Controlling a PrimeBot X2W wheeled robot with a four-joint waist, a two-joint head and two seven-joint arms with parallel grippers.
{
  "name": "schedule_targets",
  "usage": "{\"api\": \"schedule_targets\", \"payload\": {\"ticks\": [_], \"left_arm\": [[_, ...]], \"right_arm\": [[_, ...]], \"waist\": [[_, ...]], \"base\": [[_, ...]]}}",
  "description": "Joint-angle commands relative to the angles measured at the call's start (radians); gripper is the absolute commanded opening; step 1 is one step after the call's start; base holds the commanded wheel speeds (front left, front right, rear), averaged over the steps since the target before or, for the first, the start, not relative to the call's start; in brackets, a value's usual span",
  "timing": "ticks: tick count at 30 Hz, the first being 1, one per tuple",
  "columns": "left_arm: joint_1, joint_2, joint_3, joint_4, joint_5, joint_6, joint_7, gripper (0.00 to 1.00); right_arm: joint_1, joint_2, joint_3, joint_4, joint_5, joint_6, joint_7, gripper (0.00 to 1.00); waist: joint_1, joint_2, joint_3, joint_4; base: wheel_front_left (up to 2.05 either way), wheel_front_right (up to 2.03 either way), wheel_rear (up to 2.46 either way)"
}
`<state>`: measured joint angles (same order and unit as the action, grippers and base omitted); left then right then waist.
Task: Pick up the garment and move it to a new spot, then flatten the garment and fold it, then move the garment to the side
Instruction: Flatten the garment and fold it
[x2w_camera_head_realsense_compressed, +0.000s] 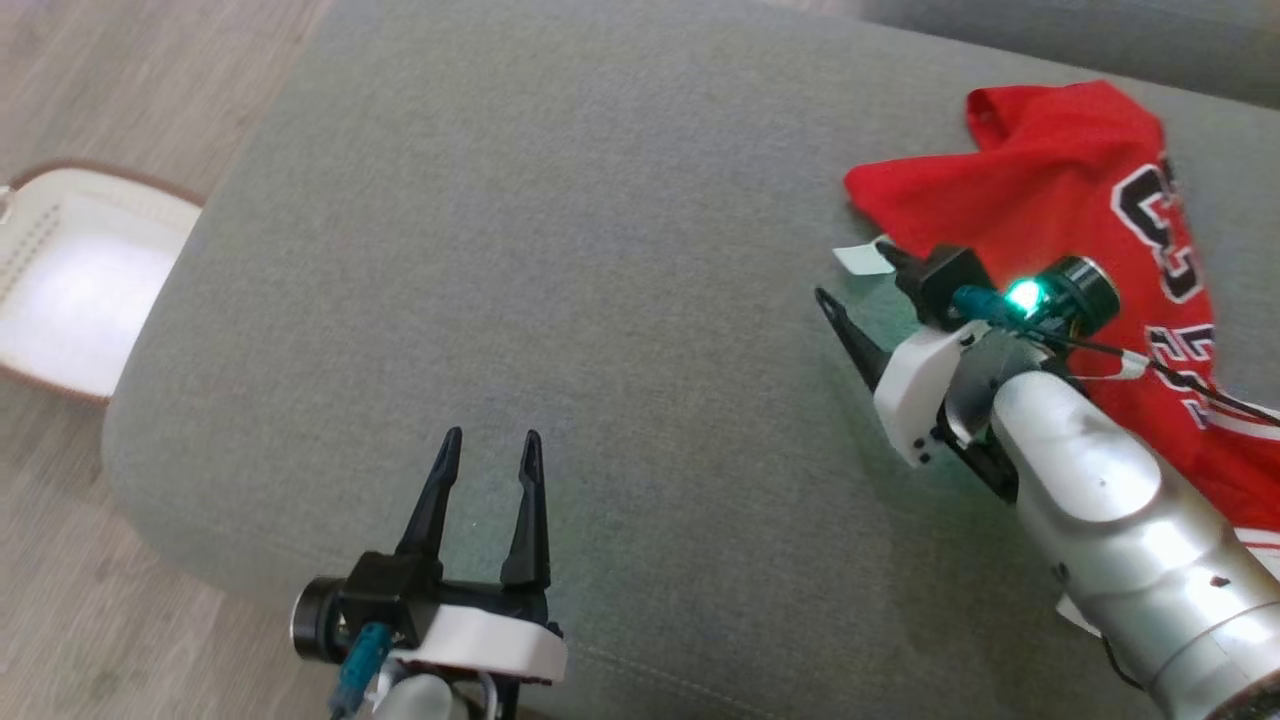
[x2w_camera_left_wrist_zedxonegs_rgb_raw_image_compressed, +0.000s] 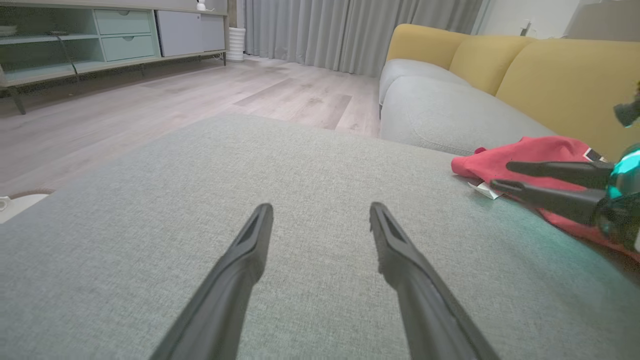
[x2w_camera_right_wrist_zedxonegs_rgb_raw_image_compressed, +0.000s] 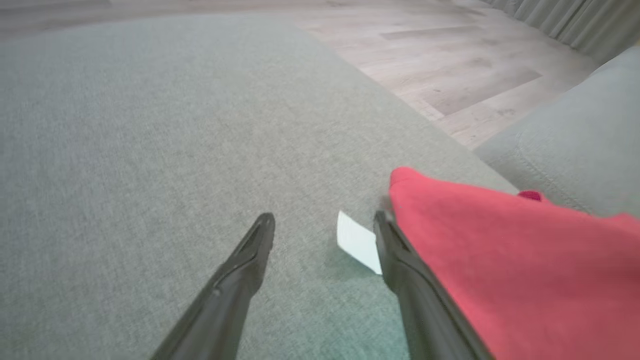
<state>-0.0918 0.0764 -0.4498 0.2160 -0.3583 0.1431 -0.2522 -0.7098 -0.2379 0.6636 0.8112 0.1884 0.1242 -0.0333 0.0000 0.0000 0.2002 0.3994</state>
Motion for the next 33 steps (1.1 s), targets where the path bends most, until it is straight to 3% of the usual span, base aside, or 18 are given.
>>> {"api": "schedule_targets", "payload": {"ticks": [1,14,16,17,19,20,26,33], "left_arm": [[-0.019,-0.005,0.037,-0.033,0.011,-0.003,-0.010,1.00],[-0.027,-0.020,0.036,-0.035,0.014,-0.009,-0.010,1.00],[-0.027,-0.021,0.036,-0.036,0.015,-0.010,-0.010,1.00],[-0.028,-0.022,0.037,-0.036,0.015,-0.010,-0.010,1.00],[-0.029,-0.023,0.037,-0.035,0.016,-0.010,-0.010,1.00],[-0.030,-0.023,0.038,-0.035,0.017,-0.010,-0.010,1.00],[-0.027,-0.025,0.041,-0.024,0.021,-0.009,-0.010,1.00],[-0.010,-0.020,0.052,-0.011,0.033,-0.012,-0.010,1.00]], "right_arm": [[-0.020,-0.007,0.017,-0.015,0.010,0.007,0.007,1.00],[-0.109,-0.021,0.013,0.169,-0.042,0.007,0.005,1.00],[-0.120,-0.017,0.005,0.194,-0.048,0.007,0.000,0.44],[-0.126,-0.014,0.002,0.205,-0.050,0.007,-0.003,0.33],[-0.137,-0.009,-0.004,0.224,-0.054,0.007,-0.014,0.20],[-0.142,-0.005,-0.007,0.230,-0.056,0.007,-0.024,0.03],[-0.149,0.030,-0.004,0.251,-0.052,0.007,-0.089,0.00],[-0.107,0.103,0.072,0.169,0.006,0.007,-0.164,0.00]], "waist": [[0.0000,0.0000,0.015,0.017],[0.0000,0.0000,0.057,0.068],[0.0000,0.0000,0.062,0.069],[0.0000,0.0000,0.064,0.069],[0.0000,0.0000,0.068,0.067],[0.0000,0.0000,0.069,0.066],[0.0000,0.0000,0.054,0.045],[0.0000,0.0000,-0.006,-0.001]], "base": [[0.00,0.00,0.00],[0.00,0.00,0.00],[0.00,0.00,0.00],[0.00,0.00,0.00],[0.00,0.00,0.00],[0.00,0.00,0.00],[0.00,0.00,0.00],[0.00,0.00,0.00]]}}
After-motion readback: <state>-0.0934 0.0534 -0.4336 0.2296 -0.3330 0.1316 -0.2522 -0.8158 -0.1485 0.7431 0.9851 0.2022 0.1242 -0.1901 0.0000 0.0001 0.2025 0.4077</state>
